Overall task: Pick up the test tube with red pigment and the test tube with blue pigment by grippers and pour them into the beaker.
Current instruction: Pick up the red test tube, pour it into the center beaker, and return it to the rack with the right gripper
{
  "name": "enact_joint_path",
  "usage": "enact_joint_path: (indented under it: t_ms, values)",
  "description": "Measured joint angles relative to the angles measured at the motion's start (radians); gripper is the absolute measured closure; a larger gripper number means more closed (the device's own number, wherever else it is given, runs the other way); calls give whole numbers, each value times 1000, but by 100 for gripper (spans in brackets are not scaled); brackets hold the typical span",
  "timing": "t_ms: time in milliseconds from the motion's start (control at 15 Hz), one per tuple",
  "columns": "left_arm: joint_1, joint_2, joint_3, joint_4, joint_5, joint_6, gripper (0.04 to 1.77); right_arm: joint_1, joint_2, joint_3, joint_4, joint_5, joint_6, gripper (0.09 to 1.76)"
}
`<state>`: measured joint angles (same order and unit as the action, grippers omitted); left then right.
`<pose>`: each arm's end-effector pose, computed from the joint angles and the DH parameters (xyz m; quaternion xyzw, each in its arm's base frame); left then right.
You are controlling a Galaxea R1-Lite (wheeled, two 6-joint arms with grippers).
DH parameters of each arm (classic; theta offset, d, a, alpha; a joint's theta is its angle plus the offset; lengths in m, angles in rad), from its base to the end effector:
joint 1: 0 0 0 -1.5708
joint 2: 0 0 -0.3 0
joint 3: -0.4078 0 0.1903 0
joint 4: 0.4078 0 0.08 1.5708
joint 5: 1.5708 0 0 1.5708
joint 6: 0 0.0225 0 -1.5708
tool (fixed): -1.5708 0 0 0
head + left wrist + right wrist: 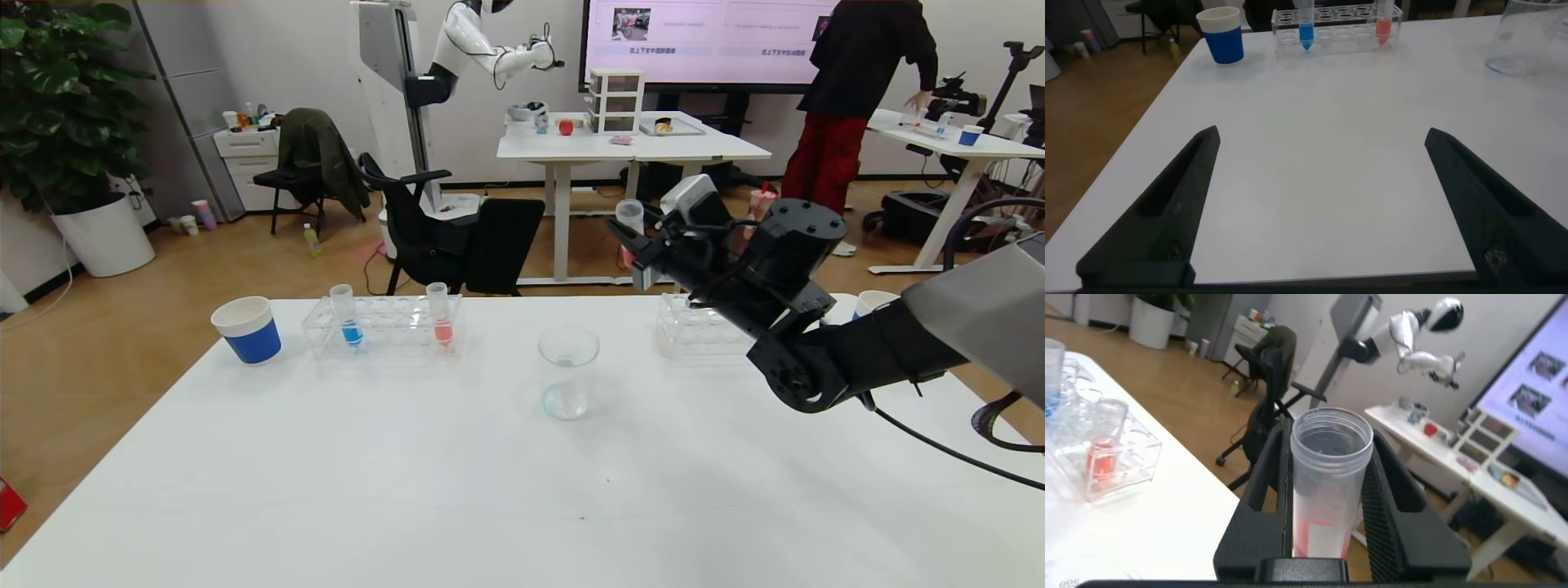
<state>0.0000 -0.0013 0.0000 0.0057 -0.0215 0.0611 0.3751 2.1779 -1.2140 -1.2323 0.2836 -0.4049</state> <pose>-0.0229 -0.0005 0.0749 0.0305 0.0019 -0.0108 0.9995 0.3985 0.1637 0.1729 -0.1826 -0.1954 0.2871 0.9198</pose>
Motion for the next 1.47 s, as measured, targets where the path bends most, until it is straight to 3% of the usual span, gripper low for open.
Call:
enact_joint_path:
  t_ms: [333,733,1133,1467]
  values:
    - [0,0,0,0,0,0,6,-15,43,-7,-12,214,-255,135]
    - [0,0,0,0,0,0,6,-43,119,-60,-52,373,-536,135]
    - [0,0,0,0,0,0,6,-52,229,-241,-53,476,-769,135]
    - [0,0,0,0,0,0,6,-48,307,-336,-56,540,-857,135]
